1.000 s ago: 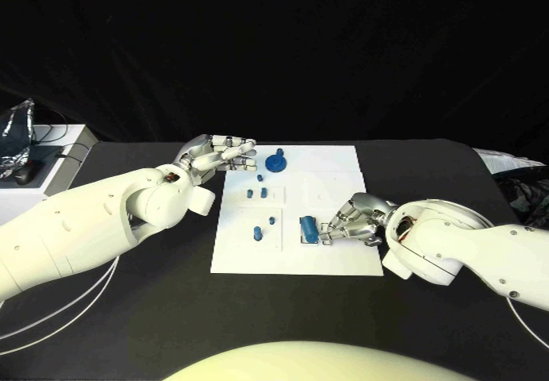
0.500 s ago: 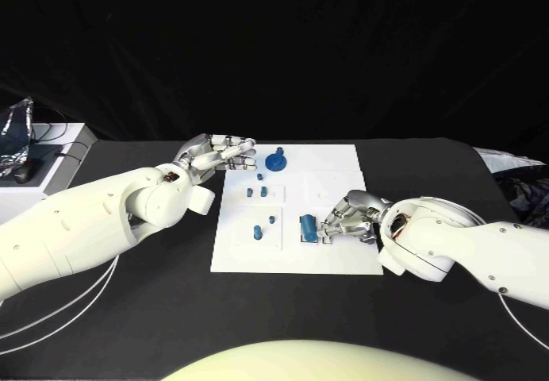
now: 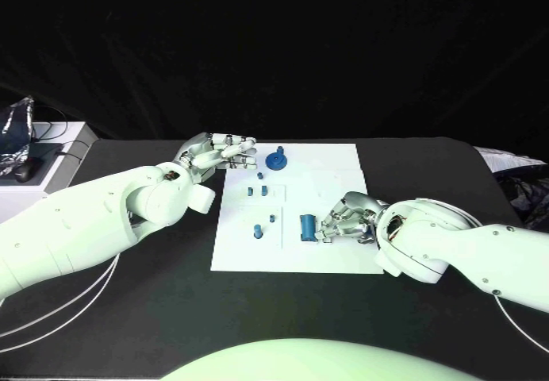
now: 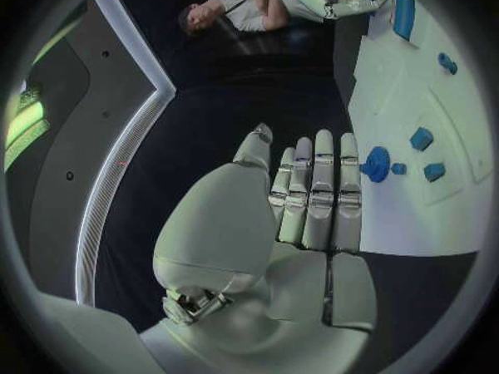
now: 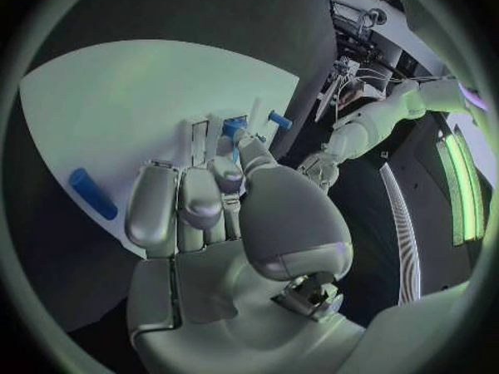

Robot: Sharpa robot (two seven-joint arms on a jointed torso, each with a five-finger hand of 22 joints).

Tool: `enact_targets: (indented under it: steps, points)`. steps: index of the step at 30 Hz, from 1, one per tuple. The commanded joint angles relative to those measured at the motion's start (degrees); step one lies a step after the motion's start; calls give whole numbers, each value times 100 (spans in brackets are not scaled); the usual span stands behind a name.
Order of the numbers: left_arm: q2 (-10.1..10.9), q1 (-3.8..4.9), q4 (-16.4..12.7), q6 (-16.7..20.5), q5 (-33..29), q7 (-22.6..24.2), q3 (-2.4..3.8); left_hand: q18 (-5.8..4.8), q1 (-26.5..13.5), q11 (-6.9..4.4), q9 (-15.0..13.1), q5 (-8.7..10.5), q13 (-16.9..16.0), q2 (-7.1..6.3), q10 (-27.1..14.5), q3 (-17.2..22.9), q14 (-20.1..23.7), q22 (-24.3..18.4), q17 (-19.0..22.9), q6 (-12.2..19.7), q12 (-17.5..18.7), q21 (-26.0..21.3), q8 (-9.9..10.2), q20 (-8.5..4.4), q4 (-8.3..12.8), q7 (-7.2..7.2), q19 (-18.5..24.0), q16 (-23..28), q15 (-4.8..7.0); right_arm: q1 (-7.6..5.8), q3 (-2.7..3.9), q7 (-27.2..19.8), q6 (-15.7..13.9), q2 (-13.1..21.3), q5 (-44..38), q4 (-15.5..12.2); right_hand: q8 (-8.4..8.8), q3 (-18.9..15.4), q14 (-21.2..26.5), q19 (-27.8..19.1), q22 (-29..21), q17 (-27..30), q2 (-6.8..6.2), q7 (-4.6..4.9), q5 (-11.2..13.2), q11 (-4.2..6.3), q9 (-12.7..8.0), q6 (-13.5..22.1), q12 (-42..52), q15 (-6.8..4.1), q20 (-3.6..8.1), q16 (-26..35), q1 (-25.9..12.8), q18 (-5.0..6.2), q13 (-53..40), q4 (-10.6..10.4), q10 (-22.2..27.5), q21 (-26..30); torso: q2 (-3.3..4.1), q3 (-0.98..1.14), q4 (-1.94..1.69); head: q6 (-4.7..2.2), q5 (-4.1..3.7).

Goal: Assemble the parts on the task board

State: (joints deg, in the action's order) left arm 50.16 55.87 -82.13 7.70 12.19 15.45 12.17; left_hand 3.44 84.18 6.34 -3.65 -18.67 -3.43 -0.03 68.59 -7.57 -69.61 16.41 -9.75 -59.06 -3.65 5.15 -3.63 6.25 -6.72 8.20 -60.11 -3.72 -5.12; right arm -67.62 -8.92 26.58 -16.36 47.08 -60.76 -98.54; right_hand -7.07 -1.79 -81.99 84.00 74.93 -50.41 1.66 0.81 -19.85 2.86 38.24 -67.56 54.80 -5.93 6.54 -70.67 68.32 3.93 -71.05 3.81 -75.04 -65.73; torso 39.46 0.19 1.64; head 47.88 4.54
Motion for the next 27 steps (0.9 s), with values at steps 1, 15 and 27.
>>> enact_targets:
  steps: [1,15,27]
  points:
    - [-7,-3,-7,-31,-32,23,5,-47,9,1,1,-22,-8,52,-40,1,35,-5,7,-8,12,26,2,10,-33,37,47,12,-8,11,2,71,-50,-4,-169,-2,15,0,-15,210,910,-6,-37,15,22,20,-10,-47,5,-35,46,21,9,-95,-9,19,-41,-28,1,1,-3,-5,-1]
    - [-6,-5,-3,-45,-32,22,5,-49,25,2,1,-22,-7,48,-44,13,38,-19,8,-9,12,31,1,9,-42,38,50,12,-9,30,2,-18,-282,26,-78,-19,3,-47,-17,210,907,-11,-88,26,91,14,-8,-41,5,-33,46,23,-80,-95,-21,-68,-48,-17,-2,1,4,-26,-9]
    - [8,-18,-1,-58,-53,67,4,-51,15,2,1,-20,-8,32,-43,4,42,-25,8,-3,12,33,2,10,-49,34,53,11,-11,-286,85,-462,377,638,1251,140,333,-134,0,164,859,47,102,236,76,-123,-477,197,-98,72,-59,55,-232,-32,23,-410,56,186,0,6,17,-146,-117]
